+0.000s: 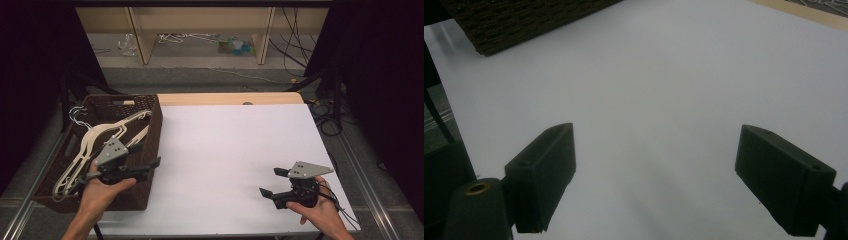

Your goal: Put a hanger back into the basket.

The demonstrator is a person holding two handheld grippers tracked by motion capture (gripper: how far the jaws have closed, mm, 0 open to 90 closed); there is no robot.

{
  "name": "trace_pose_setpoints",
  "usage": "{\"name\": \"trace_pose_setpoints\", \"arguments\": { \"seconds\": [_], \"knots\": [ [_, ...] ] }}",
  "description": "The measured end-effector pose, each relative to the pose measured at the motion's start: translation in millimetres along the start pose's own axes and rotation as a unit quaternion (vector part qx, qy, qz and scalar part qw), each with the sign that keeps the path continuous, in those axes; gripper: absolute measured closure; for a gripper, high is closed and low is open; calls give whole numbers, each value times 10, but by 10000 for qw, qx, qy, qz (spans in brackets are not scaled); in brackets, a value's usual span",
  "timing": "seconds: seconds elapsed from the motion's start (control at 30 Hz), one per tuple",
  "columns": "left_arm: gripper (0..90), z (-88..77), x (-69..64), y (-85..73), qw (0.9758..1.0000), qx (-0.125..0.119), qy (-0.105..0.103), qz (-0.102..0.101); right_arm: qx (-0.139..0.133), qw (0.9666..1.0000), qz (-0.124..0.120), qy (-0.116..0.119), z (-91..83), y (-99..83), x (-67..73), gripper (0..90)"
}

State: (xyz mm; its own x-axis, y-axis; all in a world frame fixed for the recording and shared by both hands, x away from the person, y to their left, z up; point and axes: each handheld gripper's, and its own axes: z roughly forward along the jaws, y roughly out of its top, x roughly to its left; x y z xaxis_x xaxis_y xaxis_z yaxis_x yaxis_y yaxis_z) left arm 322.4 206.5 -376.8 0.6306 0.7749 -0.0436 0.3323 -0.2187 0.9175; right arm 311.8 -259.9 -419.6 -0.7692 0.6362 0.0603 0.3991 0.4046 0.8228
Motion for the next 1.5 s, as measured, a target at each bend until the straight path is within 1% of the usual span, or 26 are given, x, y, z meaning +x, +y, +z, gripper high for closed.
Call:
{"name": "trace_pose_setpoints", "arguments": {
  "seconds": [0.07, 0.13, 0.2, 0.27, 0.33, 0.37, 0.5, 0.57, 0.6, 0.67, 0.83, 0.9, 0.93, 0.97, 1.0, 1.07, 1.13, 1.17, 1.2, 1.23, 1.27, 1.33, 1.4, 1.43, 1.47, 1.5],
  "knots": [
    [229, 26, -65, -34, 10000, 24, -46, 37, -17, 10000, 11, 4, 3, -4, 7, 176],
    [214, 36, -105, -55, 9999, 28, -52, 82, -84, 9999, -40, -60, 5, -9, 6, 175],
    [213, 44, -140, -72, 9999, -13, -111, 102, -55, 10000, 2, -5, 6, -11, 15, 176],
    [211, 46, -178, -86, 9999, -29, -91, 111, -84, 10000, 6, -35, 8, -14, 20, 176],
    [209, 56, -225, -100, 9998, -17, -128, 117, -93, 10000, -1, -35, 15, -17, 22, 176],
    [207, 60, -237, -105, 9998, -33, -139, 164, -94, 9999, 14, -32, 18, -19, 24, 176],
    [206, 79, -331, -137, 9994, -25, -240, 237, -105, 9999, 13, -10, 28, -21, 31, 176],
    [205, 93, -367, -156, 9989, -38, -335, 314, -168, 9998, -8, -43, 32, -21, 33, 177],
    [205, 93, -389, -162, 9989, -2, -312, 341, -185, 9998, 2, -43, 27, -17, 33, 176],
    [205, 97, -413, -175, 9987, -28, -330, 399, -220, 9997, 36, -37, 22, -16, 34, 176],
    [202, 83, -461, -219, 9986, -51, -311, 429, -296, 9995, 59, -38, 28, -27, 34, 175],
    [198, 77, -484, -254, 9989, -54, -319, 351, -301, 9995, 68, -15, 31, -25, 40, 175],
    [197, 75, -491, -265, 9988, -57, -321, 374, -340, 9994, -8, -39, 36, -27, 38, 174],
    [195, 70, -496, -272, 9986, -61, -310, 413, -283, 9996, 25, 5, 38, -27, 46, 174],
    [191, 65, -505, -278, 9986, -68, -304, 418, -301, 9995, 18, 35, 45, -28, 50, 174],
    [189, 67, -539, -296, 9987, -131, -357, 339, -256, 9997, -18, 64, 48, -24, 52, 174],
    [187, 66, -563, -306, 9981, -151, -363, 477, -275, 9996, -57, 57, 53, -24, 57, 174],
    [185, 68, -583, -314, 9982, -150, -370, 451, -309, 9995, -61, 31, 55, -26, 61, 174],
    [185, 69, -604, -325, 9979, -145, -374, 505, -322, 9995, -64, -4, 51, -26, 64, 174],
    [184, 80, -603, -328, 9967, -219, -386, 674, -405, 9991, -108, 1, 63, -28, 61, 174],
    [183, 83, -620, -342, 9966, -225, -390, 696, -303, 9995, -58, 32, 50, -27, 70, 174],
    [181, 80, -655, -363, 9963, -183, -434, 716, -376, 9993, -68, -23, 37, -28, 80, 174],
    [181, 68, -677, -380, 9959, -223, -446, 759, -412, 9991, -47, -48, 26, -25, 90, 174],
    [180, 64, -687, -393, 9960, -262, -455, 716, -451, 9989, -41, -70, 23, -24, 97, 173],
    [179, 47, -686, -399, 9957, -250, -416, 783, -500, 9987, -65, -112, 14, -20, 104, 173],
    [173, 40, -691, -413, 9959, -266, -412, 766, -509, 9987, -34, -82, 11, -18, 118, 173]
  ]
}}
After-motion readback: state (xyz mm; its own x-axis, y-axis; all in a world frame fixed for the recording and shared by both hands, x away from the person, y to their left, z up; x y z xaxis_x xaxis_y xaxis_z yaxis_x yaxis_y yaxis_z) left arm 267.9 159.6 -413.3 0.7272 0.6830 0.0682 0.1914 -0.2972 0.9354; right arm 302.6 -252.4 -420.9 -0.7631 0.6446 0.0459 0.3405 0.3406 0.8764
